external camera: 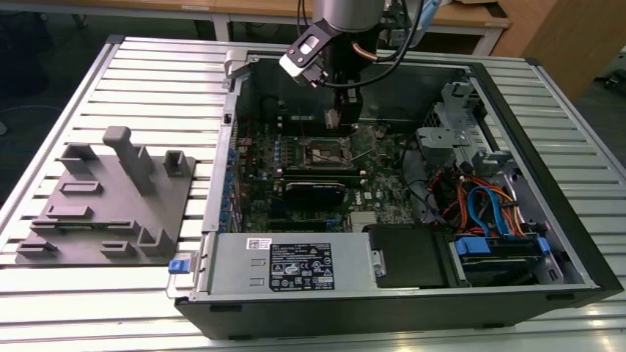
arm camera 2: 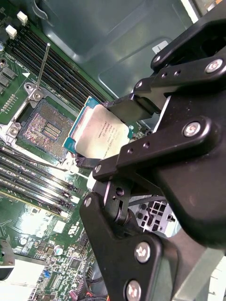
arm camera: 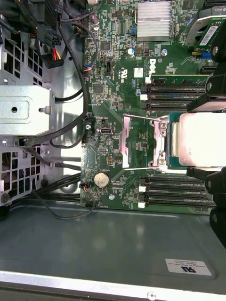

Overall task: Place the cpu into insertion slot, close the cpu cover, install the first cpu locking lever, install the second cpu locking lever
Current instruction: 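Place the cpu into insertion slot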

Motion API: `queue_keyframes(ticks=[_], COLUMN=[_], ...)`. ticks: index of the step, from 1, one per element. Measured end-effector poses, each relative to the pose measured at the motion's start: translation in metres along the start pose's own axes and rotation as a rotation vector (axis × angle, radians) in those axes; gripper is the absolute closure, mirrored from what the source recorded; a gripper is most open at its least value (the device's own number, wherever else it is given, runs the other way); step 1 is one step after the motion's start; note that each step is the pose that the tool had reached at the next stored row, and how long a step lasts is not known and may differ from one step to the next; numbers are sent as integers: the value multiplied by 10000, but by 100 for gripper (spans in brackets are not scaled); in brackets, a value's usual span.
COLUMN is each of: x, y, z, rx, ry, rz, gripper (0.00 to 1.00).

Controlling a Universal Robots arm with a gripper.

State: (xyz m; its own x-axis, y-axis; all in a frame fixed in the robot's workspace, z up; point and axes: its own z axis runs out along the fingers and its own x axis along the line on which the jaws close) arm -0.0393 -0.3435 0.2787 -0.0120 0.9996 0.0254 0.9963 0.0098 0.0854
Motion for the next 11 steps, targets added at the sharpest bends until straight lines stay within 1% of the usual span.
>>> queue_keyframes(ticks=[11], x=[0], y=[-1], z=[11], rx=[-1], ry=[-5], rz=[0], gripper=[46])
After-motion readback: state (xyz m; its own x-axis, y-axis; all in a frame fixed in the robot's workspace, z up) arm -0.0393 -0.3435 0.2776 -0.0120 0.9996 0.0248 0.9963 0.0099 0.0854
